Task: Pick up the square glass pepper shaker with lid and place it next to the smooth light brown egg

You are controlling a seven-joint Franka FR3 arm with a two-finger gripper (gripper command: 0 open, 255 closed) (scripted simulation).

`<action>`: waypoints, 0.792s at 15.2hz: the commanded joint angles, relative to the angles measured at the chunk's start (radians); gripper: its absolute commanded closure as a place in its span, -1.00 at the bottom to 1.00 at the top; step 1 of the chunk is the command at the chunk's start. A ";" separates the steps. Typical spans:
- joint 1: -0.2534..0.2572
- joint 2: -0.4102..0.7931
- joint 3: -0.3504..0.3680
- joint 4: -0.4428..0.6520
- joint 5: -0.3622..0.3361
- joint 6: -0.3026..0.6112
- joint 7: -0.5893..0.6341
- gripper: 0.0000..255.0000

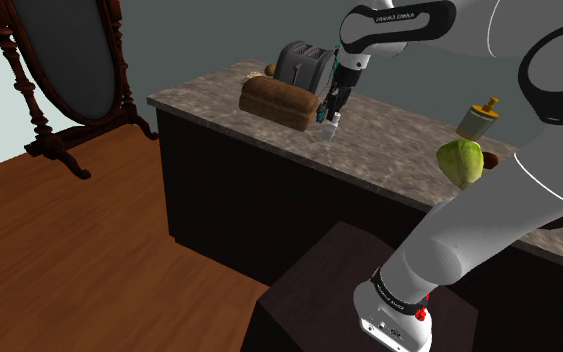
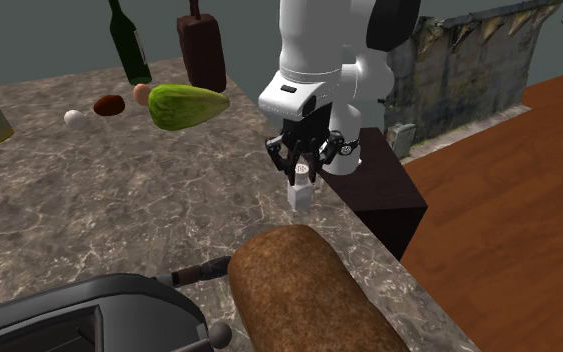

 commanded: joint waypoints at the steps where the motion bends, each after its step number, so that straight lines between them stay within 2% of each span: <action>1: 0.001 -0.004 0.003 0.024 0.000 -0.028 0.002 1.00; 12: 0.005 -0.005 0.009 0.171 0.003 -0.176 0.000 1.00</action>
